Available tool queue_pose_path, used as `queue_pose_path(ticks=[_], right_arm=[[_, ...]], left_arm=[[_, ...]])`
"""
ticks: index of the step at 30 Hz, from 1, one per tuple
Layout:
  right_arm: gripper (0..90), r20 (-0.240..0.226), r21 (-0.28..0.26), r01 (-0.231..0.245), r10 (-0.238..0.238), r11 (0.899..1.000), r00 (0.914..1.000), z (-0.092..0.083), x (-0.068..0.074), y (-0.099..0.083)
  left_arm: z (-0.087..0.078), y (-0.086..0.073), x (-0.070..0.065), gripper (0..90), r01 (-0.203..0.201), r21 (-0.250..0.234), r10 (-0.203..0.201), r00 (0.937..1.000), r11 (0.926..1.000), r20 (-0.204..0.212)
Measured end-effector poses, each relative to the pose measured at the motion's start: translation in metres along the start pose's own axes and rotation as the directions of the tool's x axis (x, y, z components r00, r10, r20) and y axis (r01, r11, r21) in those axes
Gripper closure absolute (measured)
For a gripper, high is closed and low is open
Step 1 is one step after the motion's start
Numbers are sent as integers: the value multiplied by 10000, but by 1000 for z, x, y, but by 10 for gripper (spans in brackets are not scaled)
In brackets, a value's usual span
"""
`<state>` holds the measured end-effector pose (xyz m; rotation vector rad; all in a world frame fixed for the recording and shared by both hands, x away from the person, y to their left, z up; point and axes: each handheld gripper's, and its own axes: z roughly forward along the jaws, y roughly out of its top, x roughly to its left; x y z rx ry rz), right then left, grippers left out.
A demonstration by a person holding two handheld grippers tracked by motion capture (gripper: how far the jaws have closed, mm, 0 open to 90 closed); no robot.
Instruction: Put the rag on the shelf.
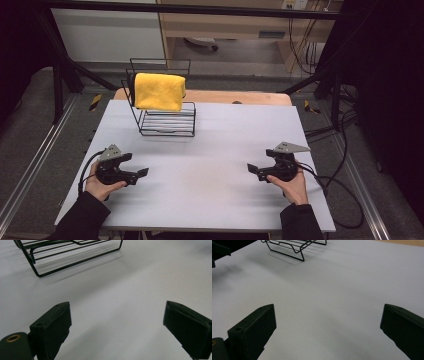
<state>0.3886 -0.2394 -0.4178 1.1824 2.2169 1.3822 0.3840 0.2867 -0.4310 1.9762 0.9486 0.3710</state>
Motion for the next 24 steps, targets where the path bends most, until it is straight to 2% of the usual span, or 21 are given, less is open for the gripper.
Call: queue_pose_path(ticks=[6, 13, 24], right_arm=[[7, 81, 181, -120, 119, 9998, 9999, -10, -9, -20], [7, -169, 223, -186, 190, 9996, 9997, -19, -14, -40], [7, -230, 433, -5, 15, 9991, 9997, -17, -12, -47]], left_arm=[[1, -4, 2, 82, -141, -3, 141, 9999, 9999, -84], [3, -9, 1, 83, -181, 126, 182, 9998, 9998, -114], [2, -12, 0, 83, -205, 134, 206, 9998, 9997, -72]])
